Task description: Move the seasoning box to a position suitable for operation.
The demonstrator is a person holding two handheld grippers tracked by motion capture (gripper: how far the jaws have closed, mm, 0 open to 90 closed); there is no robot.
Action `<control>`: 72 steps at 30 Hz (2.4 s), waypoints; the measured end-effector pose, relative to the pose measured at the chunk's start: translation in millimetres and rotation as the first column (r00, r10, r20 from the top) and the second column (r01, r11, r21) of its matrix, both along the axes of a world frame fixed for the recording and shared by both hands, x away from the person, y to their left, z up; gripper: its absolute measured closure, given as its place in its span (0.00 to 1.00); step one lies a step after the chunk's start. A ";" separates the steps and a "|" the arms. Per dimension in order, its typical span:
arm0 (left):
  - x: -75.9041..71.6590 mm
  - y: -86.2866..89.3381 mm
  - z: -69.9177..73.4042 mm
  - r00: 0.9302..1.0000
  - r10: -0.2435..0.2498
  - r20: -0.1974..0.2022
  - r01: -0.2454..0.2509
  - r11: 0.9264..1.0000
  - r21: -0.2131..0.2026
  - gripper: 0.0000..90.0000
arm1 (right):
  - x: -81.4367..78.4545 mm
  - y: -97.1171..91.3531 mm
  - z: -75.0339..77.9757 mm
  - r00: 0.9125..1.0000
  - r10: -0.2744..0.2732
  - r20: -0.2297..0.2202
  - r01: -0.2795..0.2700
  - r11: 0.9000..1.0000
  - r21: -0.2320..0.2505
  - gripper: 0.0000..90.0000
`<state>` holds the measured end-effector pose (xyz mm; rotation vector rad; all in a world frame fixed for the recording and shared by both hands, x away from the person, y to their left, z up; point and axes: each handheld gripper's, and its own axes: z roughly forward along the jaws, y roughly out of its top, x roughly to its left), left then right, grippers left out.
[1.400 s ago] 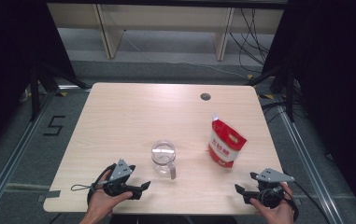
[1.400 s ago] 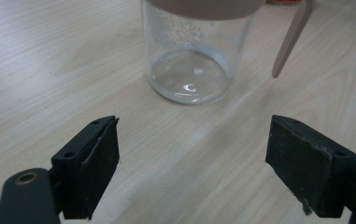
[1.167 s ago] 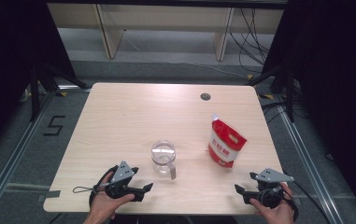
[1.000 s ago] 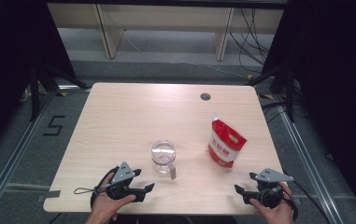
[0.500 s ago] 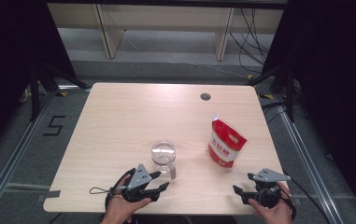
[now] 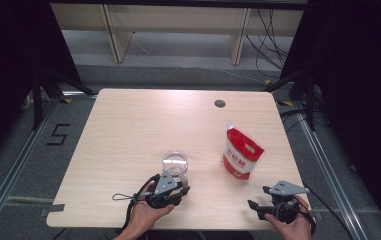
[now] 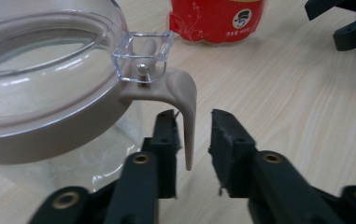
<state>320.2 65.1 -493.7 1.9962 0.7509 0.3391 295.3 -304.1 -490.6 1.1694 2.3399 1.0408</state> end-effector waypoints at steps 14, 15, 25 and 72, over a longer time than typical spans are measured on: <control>5.6 14.0 2.2 0.995 -0.093 -0.023 0.093 0.995 -0.022 0.94 | 0.4 -0.8 -0.5 1.000 0.006 0.002 -0.006 1.000 0.005 0.28; 6.0 16.1 3.1 0.994 -0.108 -0.032 0.107 0.994 -0.013 0.94 | 0.6 -0.6 -0.9 1.000 0.007 0.002 -0.007 1.000 0.005 0.28; 9.6 36.2 5.1 0.977 -0.207 -0.047 0.207 0.978 -0.008 0.93 | -0.9 1.5 -1.8 1.000 0.001 -0.023 -0.001 1.000 0.016 0.28; 7.4 105.8 6.8 0.998 -0.035 -0.049 0.037 0.999 0.032 0.83 | 1.0 4.2 -3.2 0.999 0.048 -0.021 -0.047 0.998 0.034 0.28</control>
